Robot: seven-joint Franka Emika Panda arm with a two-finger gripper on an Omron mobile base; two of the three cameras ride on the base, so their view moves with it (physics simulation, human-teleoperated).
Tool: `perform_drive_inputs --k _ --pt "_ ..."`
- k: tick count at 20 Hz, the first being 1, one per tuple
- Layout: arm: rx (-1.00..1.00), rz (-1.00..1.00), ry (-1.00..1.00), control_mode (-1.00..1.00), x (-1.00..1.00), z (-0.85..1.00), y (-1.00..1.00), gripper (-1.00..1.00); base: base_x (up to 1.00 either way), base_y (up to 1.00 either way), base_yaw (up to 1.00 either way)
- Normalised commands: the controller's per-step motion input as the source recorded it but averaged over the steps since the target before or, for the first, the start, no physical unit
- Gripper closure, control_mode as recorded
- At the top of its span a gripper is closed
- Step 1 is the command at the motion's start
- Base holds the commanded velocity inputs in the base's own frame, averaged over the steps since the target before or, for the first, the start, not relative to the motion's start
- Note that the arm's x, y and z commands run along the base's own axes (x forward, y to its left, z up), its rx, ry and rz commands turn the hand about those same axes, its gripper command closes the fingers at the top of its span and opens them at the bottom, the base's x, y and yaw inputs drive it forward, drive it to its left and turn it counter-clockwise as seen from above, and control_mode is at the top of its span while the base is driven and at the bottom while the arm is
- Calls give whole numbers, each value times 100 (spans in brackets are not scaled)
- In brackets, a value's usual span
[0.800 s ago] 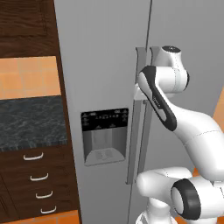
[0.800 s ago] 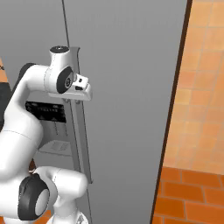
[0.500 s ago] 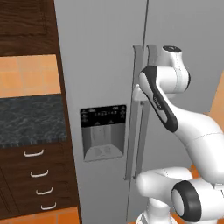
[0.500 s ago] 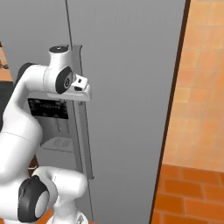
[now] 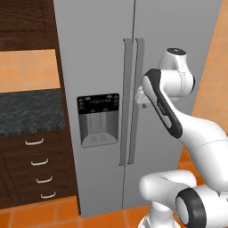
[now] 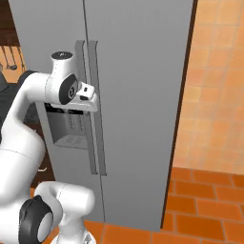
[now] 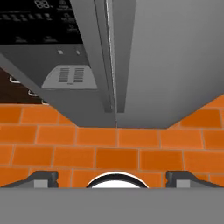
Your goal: Take the strawberry from the fridge and place it on top of the pancake, located on the dining counter.
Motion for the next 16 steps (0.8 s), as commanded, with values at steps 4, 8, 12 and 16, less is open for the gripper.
perform_drive_inputs --k 4,8,12,16 --pt "0 0 0 100 0 0 0 -100 -35 0 -6" --pt "0 0 0 100 0 0 0 -100 -24 0 -5" --pt "0 0 0 100 0 0 0 -100 6 1 0" --pt "-4 1 -23 -100 59 -8 0 -100 9 0 1"
